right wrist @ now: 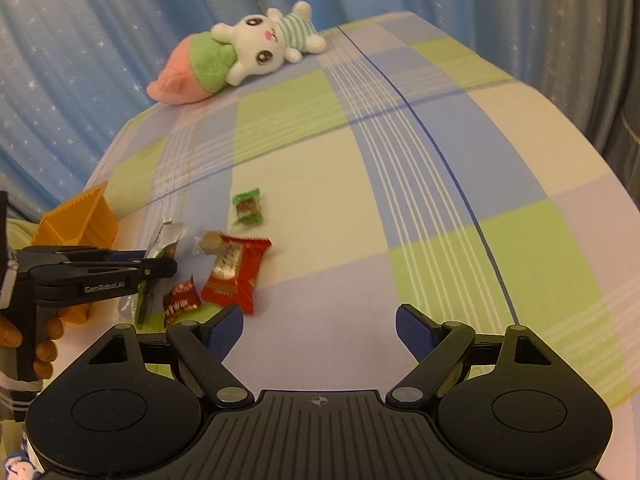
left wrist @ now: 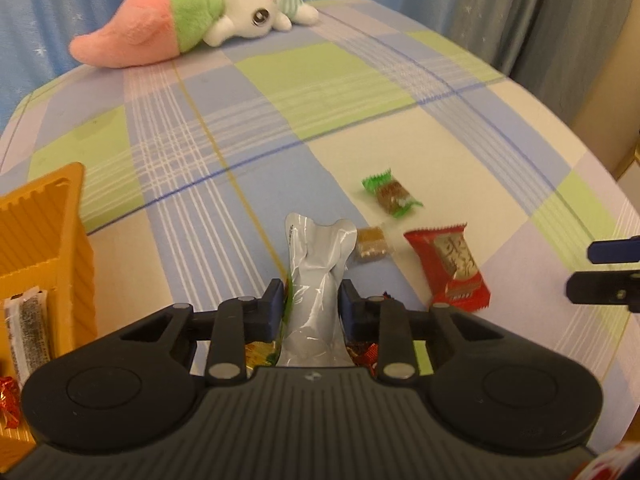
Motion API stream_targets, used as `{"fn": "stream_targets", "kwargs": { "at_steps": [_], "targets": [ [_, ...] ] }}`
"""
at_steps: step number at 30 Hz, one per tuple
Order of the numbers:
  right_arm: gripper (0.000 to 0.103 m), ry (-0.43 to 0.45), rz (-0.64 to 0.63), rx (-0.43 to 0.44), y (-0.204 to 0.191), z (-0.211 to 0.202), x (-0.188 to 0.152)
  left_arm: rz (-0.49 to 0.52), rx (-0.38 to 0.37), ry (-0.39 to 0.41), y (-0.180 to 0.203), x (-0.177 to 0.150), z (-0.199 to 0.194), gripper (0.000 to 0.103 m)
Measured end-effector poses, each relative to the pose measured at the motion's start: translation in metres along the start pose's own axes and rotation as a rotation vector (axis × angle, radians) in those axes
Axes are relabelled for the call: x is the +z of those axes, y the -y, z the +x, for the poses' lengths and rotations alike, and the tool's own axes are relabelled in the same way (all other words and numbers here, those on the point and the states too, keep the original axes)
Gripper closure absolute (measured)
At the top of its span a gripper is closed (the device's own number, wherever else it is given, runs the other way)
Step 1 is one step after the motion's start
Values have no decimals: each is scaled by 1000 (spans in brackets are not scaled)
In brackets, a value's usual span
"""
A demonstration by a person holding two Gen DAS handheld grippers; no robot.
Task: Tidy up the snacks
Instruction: 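Grasp the white foil packet with the left tool, then grasp the green-wrapped candy with the right tool while the left tool holds the foil packet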
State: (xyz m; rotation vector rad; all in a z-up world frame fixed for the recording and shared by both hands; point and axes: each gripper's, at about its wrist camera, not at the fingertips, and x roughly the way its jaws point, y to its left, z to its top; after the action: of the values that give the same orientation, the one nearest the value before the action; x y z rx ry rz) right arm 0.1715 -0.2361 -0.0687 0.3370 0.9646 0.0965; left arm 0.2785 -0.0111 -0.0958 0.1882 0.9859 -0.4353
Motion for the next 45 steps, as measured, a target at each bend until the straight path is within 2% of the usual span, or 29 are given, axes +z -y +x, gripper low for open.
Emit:
{"fn": "stream_targets", "kwargs": {
  "at_steps": [10,11,13,20,26,30,36,40,45],
  "targets": [
    [21,53,-125,57,-24,27,32,-110,46,36,-19,0,-28,76],
    [32,54,-138,65,-27,32,35,-119,54,38,-22,1,-29,76],
    [46,40,-155,81,-32,45,41,-137,68,41,-27,2,-31,76],
    [58,27,-210,112,-54,80,56,-169,95,56,-42,7,-37,76],
    [67,4,-252,75,-65,107,64,-188,108,56,-51,9,-39,76],
    [68,-7,-253,61,-66,119,66,-195,110,56,-54,10,-39,76],
    [71,-13,-285,33,-69,128,65,-205,106,56,-57,11,-38,76],
    [82,-4,-323,10,-71,130,64,-206,105,57,-57,11,-38,76],
    [82,3,-328,10,-70,127,63,-206,103,58,-55,11,-40,76]
  ]
}}
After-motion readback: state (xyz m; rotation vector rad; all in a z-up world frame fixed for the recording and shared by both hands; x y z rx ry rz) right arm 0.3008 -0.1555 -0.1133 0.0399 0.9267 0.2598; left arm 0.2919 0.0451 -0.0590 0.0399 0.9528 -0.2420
